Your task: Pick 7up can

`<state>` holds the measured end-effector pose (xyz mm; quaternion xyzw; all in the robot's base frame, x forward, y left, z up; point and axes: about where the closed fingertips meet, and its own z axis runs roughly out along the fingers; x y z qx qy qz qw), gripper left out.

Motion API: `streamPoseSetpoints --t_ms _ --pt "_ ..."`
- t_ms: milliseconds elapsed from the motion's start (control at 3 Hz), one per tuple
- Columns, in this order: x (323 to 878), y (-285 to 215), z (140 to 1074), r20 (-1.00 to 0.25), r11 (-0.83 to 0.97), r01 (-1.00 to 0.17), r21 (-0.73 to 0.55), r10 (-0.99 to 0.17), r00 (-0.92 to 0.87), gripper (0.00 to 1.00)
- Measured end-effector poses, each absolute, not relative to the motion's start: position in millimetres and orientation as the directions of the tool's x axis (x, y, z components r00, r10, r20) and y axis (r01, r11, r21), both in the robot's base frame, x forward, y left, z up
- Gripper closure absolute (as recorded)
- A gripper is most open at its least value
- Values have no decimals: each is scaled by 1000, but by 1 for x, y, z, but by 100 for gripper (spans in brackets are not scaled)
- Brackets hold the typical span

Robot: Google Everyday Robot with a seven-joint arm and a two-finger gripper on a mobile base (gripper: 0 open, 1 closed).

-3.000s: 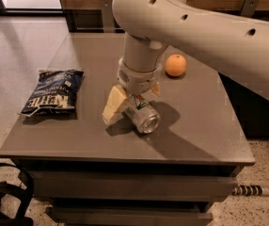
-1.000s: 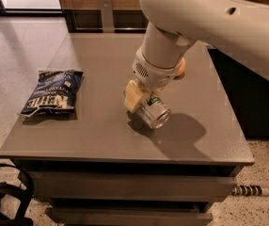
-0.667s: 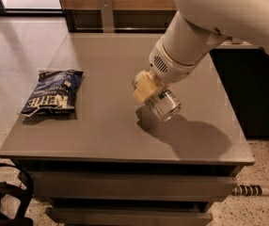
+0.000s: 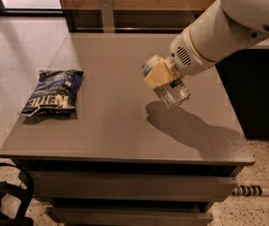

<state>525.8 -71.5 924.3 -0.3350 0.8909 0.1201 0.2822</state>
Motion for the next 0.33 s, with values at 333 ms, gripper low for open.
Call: streamPoseSetpoints --t_ms 333 --pt "532 -77 935 -663 732 -680 31 -494 -562 100"
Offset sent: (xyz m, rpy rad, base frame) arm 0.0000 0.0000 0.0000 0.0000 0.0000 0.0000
